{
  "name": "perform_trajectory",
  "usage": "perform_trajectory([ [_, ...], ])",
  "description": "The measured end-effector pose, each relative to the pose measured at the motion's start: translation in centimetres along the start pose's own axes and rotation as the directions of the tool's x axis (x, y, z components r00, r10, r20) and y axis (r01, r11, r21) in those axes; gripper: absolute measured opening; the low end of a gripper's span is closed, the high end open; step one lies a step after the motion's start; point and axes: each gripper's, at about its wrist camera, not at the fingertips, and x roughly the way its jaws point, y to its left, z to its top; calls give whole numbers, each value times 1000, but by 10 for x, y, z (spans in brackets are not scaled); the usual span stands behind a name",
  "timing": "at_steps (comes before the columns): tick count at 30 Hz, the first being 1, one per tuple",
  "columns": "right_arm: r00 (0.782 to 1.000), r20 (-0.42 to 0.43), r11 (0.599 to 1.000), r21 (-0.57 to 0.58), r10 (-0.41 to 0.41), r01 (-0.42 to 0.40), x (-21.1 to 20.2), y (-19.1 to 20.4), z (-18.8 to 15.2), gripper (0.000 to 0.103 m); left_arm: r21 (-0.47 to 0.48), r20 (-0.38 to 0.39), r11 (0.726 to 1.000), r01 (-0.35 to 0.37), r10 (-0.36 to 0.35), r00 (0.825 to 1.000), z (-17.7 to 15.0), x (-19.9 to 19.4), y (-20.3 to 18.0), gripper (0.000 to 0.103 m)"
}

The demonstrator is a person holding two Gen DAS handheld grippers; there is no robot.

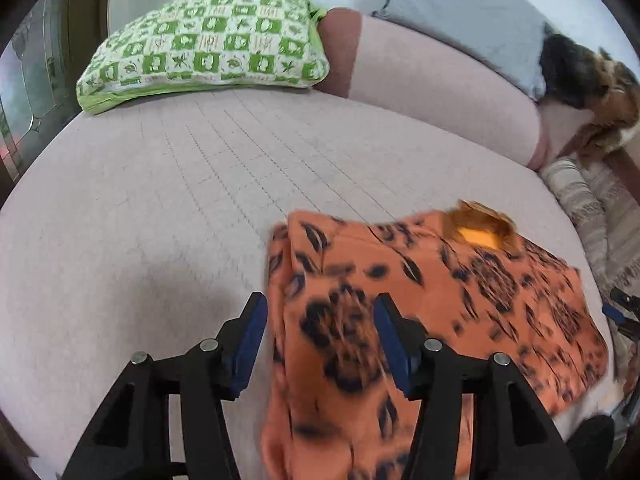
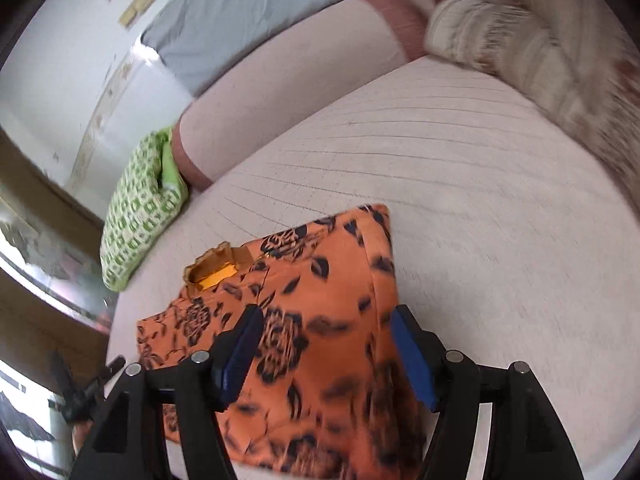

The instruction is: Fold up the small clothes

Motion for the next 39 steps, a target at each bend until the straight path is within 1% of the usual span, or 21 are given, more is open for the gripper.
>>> perform_trajectory([
  [5, 999, -40, 999, -40, -35, 34, 34, -10, 22, 68, -9, -47, 1000, 5, -5, 999, 17, 31, 4, 51],
  [8, 993, -74, 992, -82, -97, 91, 54, -13, 30, 66, -33, -72, 999, 15, -18, 997, 17, 42, 6, 36],
  [10, 985, -90, 983, -127, -145, 133, 70, -13, 35, 39, -39, -87, 999, -2, -1, 996, 20, 54, 5, 10],
  [11, 979, -112, 977, -150, -168, 150, 78, -11, 37, 21, -31, -84, 999, -19, 16, 996, 21, 56, 5, 7],
  [12, 976, -121, 973, -163, -182, 161, 80, -10, 37, 14, -22, -78, 1000, -20, 18, 997, 22, 56, 4, 6],
  [13, 974, -117, 968, -185, -193, 170, 81, -5, 37, 9, -16, -70, 1000, -16, 15, 997, 21, 54, 4, 5],
  [15, 973, -84, 951, -245, -216, 189, 73, 8, 38, 7, 8, -29, 1000, -19, 19, 999, 23, 45, 1, 4],
  [18, 976, 16, 934, -288, -218, 213, 49, 28, 44, 7, 23, 87, 1000, -2, 0, 996, 27, 17, -4, 4],
  [19, 974, 56, 926, -305, -217, 224, 41, 35, 47, 7, 16, 132, 1000, 11, -13, 991, 27, 8, -5, 4],
  [21, 975, 108, 921, -324, -194, 219, 37, 44, 51, 7, 9, 140, 1000, -1, 0, 990, 27, 13, -7, 4],
  [23, 982, 74, 928, -321, -174, 189, 58, 41, 53, 8, -16, 70, 999, -45, 46, 996, 24, 42, -4, 5],
  [25, 964, 30, 913, -312, -266, 262, 94, 21, 47, 11, -36, -11, 996, -80, 80, 997, 17, 69, 2, 9],
  [26, 965, -37, 934, -264, -260, 242, 109, 4, 45, 11, -57, -3, 996, -73, 73, 997, 15, 68, 6, 9],
  [27, 970, -47, 948, -226, -238, 222, 108, -3, 44, 14, -70, 9, 995, -64, 65, 998, 15, 62, 8, 15],
  [28, 977, -15, 958, -200, -211, 204, 97, -5, 43, 18, -80, 22, 995, -58, 60, 998, 16, 52, 9, 29],
  [30, 977, 40, 957, -197, -208, 212, 72, -1, 41, 37, -89, 57, 994, -58, 63, 996, 16, 34, 10, 42],
  [32, 972, 88, 954, -192, -219, 232, 45, 5, 38, 40, -97, 101, 995, -30, 39, 994, 14, 6, 8, 42],
  [33, 974, 100, 957, -188, -203, 219, 35, 9, 35, 55, -97, 114, 995, -14, 25, 993, 12, -7, 4, 42],
  [35, 987, 99, 974, -171, -130, 146, 11, 21, 25, 65, -92, 146, 996, 16, -2, 989, 3, -30, -3, 43],
  [37, 998, 61, 988, -156, 1, 8, -7, 35, 5, 65, -70, 167, 996, 46, -34, 985, -12, -51, -13, 50],
  [39, 990, 17, 982, -127, 141, -137, -15, 41, -20, 69, -42, 168, 997, 67, -59, 984, -35, -64, -23, 56],
])
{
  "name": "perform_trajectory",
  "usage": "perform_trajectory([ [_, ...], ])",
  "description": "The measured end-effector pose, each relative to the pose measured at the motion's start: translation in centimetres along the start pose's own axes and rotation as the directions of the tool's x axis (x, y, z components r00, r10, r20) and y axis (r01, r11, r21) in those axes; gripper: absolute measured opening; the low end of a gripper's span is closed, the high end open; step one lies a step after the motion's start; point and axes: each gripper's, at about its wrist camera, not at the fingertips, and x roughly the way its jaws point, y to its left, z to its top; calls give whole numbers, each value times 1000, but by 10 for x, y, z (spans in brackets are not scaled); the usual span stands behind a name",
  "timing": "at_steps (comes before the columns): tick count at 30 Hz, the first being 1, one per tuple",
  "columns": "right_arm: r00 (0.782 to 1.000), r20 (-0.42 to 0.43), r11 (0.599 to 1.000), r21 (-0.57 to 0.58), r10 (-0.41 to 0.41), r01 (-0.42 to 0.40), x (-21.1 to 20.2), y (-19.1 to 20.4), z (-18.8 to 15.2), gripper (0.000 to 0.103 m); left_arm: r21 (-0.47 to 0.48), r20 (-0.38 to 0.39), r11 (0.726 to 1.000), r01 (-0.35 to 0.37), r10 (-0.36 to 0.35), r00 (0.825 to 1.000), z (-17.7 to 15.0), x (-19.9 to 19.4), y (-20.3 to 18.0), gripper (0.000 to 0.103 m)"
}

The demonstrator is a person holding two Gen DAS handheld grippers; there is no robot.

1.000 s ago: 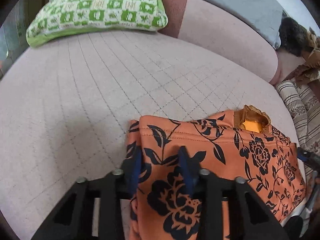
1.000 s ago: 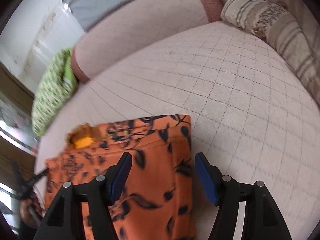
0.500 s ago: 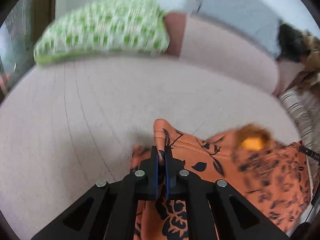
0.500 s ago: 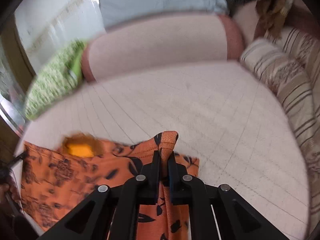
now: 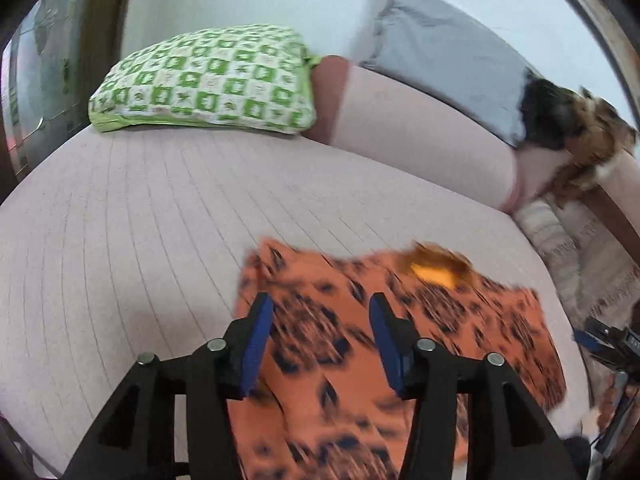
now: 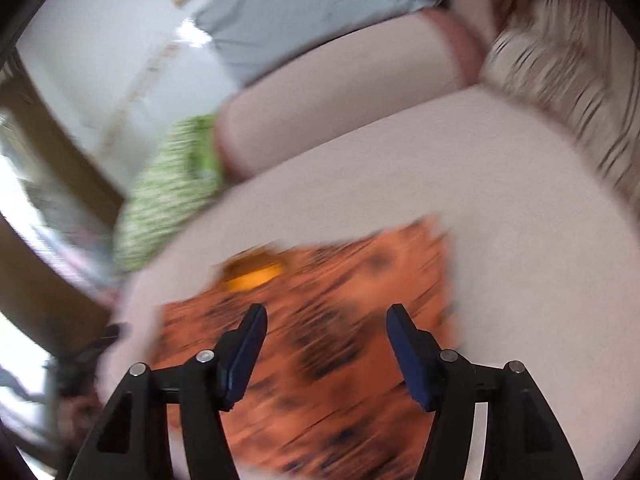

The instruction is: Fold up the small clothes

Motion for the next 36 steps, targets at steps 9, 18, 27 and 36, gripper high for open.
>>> perform_trajectory([
  [9, 992, -91, 933, 342, -90, 116, -5, -75, -71, 60, -55, -175, 987, -153, 142, 974, -51, 2, 21, 62],
  [18, 983, -127, 949, 270, -133, 163, -14, -56, -71, 77, -47, -234, 980, -191, 176, 956, -62, 3, 32, 71],
  [27, 998, -59, 997, 70, 38, -34, 13, 9, 17, 79, -2, -93, 996, -85, 84, 992, -14, -10, 4, 72],
  [36, 983, -61, 875, 467, 173, -125, 92, -106, 46, 75, 73, -159, 986, -150, 160, 974, -12, 23, 5, 71],
])
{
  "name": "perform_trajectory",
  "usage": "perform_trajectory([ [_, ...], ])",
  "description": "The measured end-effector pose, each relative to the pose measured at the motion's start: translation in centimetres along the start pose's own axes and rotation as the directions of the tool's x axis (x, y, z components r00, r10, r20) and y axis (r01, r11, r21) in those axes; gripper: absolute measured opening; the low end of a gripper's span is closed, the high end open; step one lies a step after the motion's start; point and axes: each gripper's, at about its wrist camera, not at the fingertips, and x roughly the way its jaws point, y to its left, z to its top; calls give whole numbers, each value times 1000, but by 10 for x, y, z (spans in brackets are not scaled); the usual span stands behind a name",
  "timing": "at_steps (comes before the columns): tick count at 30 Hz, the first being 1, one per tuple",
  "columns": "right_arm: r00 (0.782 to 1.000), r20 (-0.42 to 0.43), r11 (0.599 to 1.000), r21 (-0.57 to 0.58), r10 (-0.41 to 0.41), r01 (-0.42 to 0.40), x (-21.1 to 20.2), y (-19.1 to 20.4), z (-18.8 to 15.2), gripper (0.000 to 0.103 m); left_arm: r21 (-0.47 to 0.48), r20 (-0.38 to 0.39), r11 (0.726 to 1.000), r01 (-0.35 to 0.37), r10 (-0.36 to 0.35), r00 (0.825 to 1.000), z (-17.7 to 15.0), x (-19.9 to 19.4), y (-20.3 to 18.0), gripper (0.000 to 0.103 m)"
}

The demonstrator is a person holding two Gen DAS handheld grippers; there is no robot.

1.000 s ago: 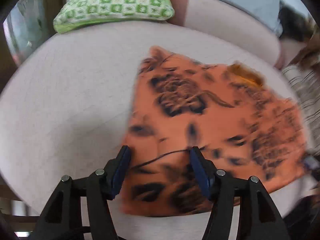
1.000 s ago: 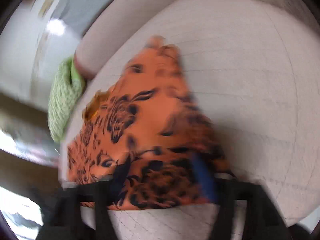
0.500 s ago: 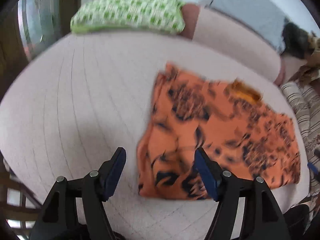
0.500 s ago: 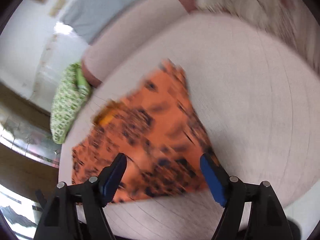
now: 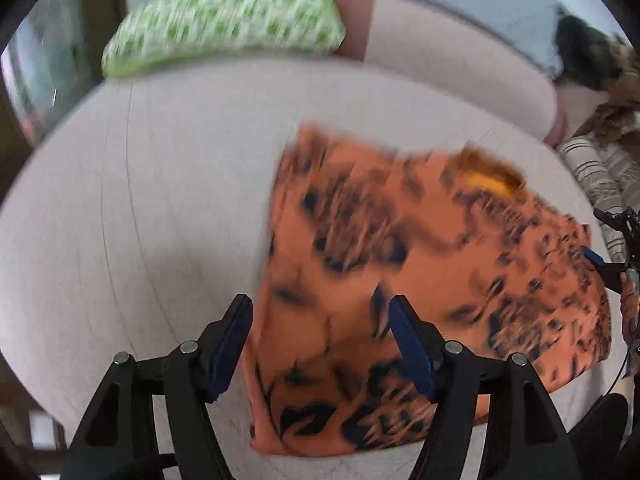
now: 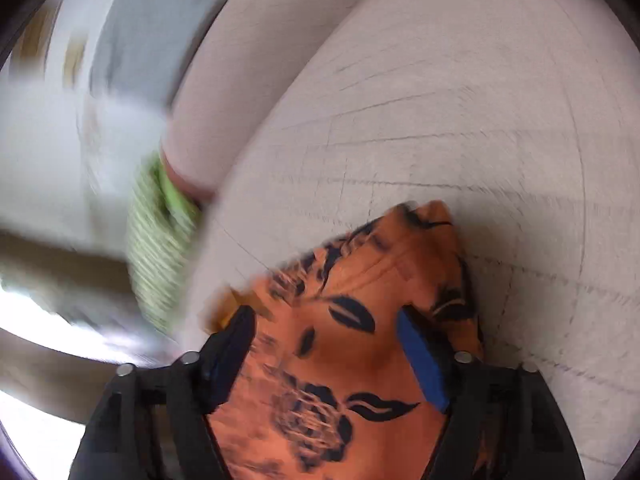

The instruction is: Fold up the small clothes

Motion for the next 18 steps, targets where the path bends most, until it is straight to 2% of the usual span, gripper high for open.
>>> perform_trajectory([
  [2, 998, 33, 998, -56, 44, -43, -11, 15, 1, 77, 21, 65, 999, 24, -25, 998, 19, -8, -7, 72],
  [5, 992, -13, 986, -113, 123, -124, -5, 38, 9, 77, 10, 100, 994, 105, -105, 989, 52, 10, -14, 73],
  [6, 993, -30, 984, -132, 116, -119, 2, 41, 13, 78, 1, 97, 993, 116, -116, 989, 58, 21, -14, 73],
  [7, 998, -36, 986, -154, 55, -60, 13, 38, 19, 78, -22, 87, 993, 117, -115, 990, 63, 35, -12, 73],
  [8, 999, -21, 987, -155, -45, 41, 23, 25, 25, 76, -51, 77, 993, 105, -101, 992, 67, 55, -7, 73],
  [9, 998, -14, 992, -105, -65, 63, 28, 10, 31, 68, -70, 51, 994, 86, -83, 995, 67, 72, -2, 73],
  [10, 1000, -4, 999, -29, -18, 18, 29, -5, 33, 67, -92, 0, 995, 32, -32, 999, 67, 91, 4, 73],
  [11, 1000, -2, 1000, -22, 4, -4, 25, -4, 32, 67, -100, -53, 995, -26, 21, 998, 66, 107, 12, 75],
  [13, 998, -1, 990, -127, -55, 55, 16, 21, 24, 69, -149, -22, 989, -4, 1, 1000, 68, 103, 19, 76],
  [16, 998, -54, 968, -251, -19, 5, 3, 55, -6, 70, -142, 9, 989, -38, 39, 999, 73, 89, 18, 76],
  [18, 997, -74, 955, -297, -12, -10, -6, 68, -29, 71, -174, 53, 984, -30, 40, 998, 73, 74, 23, 76],
])
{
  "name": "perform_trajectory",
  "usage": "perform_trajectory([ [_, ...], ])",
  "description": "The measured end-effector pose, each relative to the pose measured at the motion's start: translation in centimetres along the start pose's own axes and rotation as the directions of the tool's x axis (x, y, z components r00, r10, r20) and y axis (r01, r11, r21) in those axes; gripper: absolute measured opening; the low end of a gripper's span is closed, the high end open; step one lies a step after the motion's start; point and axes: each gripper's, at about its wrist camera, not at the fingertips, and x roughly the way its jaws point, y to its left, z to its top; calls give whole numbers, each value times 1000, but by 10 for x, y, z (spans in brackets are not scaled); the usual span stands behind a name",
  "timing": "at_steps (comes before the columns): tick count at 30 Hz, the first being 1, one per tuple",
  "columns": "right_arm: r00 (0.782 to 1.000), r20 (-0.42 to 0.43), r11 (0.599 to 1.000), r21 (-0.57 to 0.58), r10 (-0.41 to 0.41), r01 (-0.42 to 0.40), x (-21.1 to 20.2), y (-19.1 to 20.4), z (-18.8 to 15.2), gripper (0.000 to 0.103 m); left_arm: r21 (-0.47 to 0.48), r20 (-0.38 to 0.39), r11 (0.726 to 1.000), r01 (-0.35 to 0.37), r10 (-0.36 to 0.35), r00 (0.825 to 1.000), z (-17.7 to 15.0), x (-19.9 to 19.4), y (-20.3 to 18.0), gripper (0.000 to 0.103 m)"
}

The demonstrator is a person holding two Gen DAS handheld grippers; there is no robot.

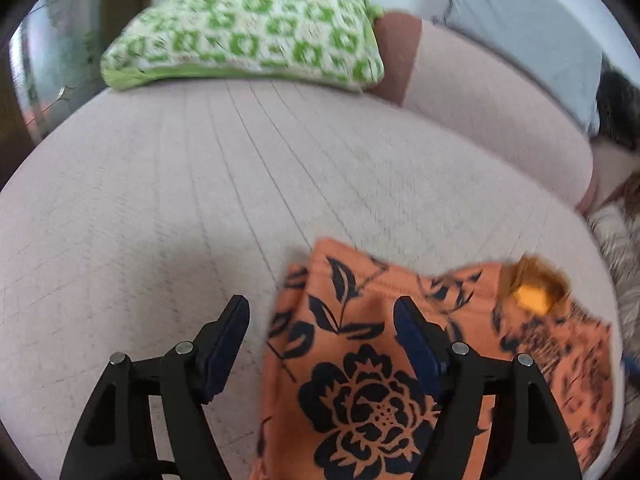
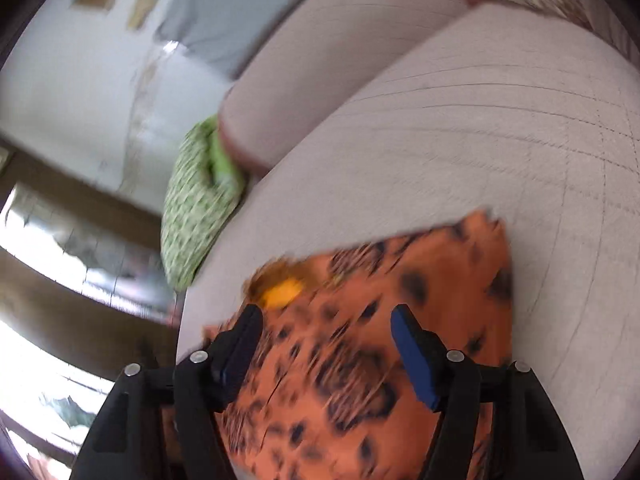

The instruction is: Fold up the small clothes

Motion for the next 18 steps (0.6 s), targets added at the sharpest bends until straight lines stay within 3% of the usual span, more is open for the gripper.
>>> perform_trajectory([
  [2, 998, -28, 999, -10, 48, -48, -2, 12, -24, 72, -3, -7, 999, -48, 48, 999, 0, -3, 7, 76],
  [4, 997, -41, 998, -10, 58, -59, -2, 11, -49, 77, 35, -89, 991, -129, 131, 987, -10, 12, 17, 76],
  [5, 998, -51, 1000, 9, 27, -26, 6, 3, -60, 80, 39, -107, 992, -117, 121, 987, -14, 16, 22, 77],
  [6, 997, -68, 999, 47, -21, 24, 4, -11, -65, 75, 36, -92, 993, -116, 119, 989, -13, 10, 23, 77],
  [9, 1000, -19, 987, 163, -2, 5, -2, -27, -73, 72, 6, -67, 993, -115, 115, 991, -12, -22, 26, 76],
  [13, 999, 11, 999, 33, 39, -40, -31, 12, -88, 78, 45, 25, 997, -59, 58, 998, -39, -80, 15, 76],
  [16, 999, -20, 998, 61, 27, -26, -39, -4, -108, 78, 69, 2, 998, -2, 2, 1000, -72, -97, 8, 77],
  [18, 996, -55, 978, 190, -72, 82, -38, -45, -129, 68, 101, -61, 995, -3, 9, 998, -93, -86, 2, 77],
])
